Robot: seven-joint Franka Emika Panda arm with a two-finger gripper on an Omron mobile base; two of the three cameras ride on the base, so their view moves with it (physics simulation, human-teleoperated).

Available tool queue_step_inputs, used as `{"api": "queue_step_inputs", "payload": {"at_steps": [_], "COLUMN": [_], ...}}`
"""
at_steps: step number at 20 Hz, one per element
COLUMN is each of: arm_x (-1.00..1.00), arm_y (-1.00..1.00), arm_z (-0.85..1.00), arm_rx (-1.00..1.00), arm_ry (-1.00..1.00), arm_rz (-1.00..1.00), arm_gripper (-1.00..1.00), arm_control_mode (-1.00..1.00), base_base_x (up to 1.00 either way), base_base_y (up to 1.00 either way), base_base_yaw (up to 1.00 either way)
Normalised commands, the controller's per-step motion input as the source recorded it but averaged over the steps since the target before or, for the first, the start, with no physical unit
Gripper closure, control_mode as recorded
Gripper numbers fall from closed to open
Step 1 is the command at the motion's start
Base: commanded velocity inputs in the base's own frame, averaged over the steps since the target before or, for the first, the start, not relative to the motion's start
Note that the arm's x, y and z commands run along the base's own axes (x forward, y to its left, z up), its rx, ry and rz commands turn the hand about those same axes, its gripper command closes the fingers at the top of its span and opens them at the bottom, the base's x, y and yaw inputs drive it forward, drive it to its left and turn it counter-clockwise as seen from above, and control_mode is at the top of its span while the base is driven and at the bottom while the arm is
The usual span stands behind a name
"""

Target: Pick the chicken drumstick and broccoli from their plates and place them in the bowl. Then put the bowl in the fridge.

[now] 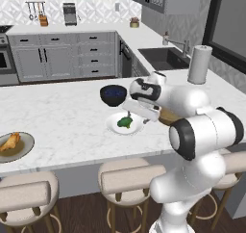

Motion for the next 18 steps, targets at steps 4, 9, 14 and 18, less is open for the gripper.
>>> {"api": "queue_step_inputs", "payload": {"at_steps": [4, 9, 14, 18], "arm_x": [0.59, 0.60, 0.49, 0.48], "arm_y": [0.00, -0.02, 0.01, 0.09], "arm_z": [-0.17, -0.22, -0.43, -0.46], "arm_rx": [0.00, 0.00, 0.00, 0.00], "arm_ry": [0.00, 0.00, 0.00, 0.00], "arm_rz": [0.00, 0.00, 0.00, 0.00], "arm_gripper": [-1.00, -1.00, -1.00, -1.00], "arm_control_mode": [-1.00, -1.00, -1.00, -1.00], "base_base_x": [0.00, 0.00, 0.00, 0.00], "base_base_y": [0.00, 0.00, 0.00, 0.00], "base_base_yaw": [0.00, 0.00, 0.00, 0.00]}}
